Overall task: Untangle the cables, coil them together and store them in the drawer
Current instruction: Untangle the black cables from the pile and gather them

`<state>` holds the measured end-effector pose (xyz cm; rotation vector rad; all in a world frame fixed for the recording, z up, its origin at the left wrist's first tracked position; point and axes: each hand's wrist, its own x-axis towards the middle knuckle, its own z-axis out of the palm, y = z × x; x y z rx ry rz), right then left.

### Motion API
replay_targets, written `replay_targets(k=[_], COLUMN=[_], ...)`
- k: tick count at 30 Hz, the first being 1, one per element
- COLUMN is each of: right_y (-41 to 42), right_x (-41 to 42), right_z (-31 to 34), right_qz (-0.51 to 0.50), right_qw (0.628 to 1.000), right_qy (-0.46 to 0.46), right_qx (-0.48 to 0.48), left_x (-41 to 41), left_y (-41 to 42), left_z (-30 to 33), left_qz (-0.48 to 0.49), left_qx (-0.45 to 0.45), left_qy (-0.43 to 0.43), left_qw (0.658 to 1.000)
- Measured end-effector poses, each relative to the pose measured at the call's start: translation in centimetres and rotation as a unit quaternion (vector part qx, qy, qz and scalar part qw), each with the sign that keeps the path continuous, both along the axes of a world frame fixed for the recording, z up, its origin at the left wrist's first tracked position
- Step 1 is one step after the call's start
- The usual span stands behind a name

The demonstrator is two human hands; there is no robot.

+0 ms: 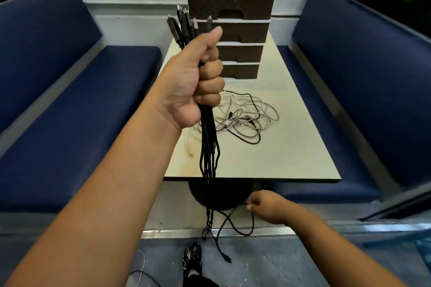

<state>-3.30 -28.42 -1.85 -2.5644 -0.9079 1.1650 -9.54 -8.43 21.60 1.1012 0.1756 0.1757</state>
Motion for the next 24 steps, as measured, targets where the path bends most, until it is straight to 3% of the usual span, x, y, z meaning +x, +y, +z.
replay_targets(k=[2,4,5,7,9,12,15,18,21,24], right_y=[-0.1,-0.3,-0.3,-0.4,-0.1,1.7,3.8,3.9,2.7,0.9], right_x=[-0.2,-0.2,0.0,-0.4,-2.0,-4.0,-4.5,-3.9,-3.5,-3.4], right_z=[0.4,2.5,4.1,7.8,11.7,14.3,12.3,8.6,5.6,1.3], right_qz=[0.048,0.077,0.055,-0.036,-0.062,-0.058,-0.158,-0.210,-0.209,-0.162], right_qw=[0.995,0.991,0.995,0.978,0.902,0.829,0.814,0.838,0.861,0.909], right_qy=[-0.045,-0.082,-0.081,-0.014,0.120,0.183,0.148,0.140,0.151,0.136], right_qx=[-0.076,-0.076,-0.015,0.205,0.411,0.525,0.539,0.484,0.438,0.358], left_x=[-0.2,-0.4,-0.4,-0.3,-0.1,0.6,1.3,1.9,2.3,2.4], left_y=[-0.6,-1.2,-1.5,-2.2,-3.2,-5.0,-6.1,-6.3,-6.1,-5.4], left_z=[0.2,0.3,0.4,0.4,0.3,0.5,1.5,2.5,2.6,3.2], left_qz=[0.012,0.020,0.021,0.021,0.016,0.001,-0.007,-0.001,0.004,0.017], left_qx=[0.009,0.010,0.010,0.014,0.013,0.008,0.018,0.010,0.001,-0.016], left_qy=[0.004,0.007,0.009,0.011,0.010,0.007,-0.003,-0.022,-0.018,-0.032], left_qw=[1.000,1.000,1.000,1.000,1.000,1.000,1.000,1.000,1.000,0.999])
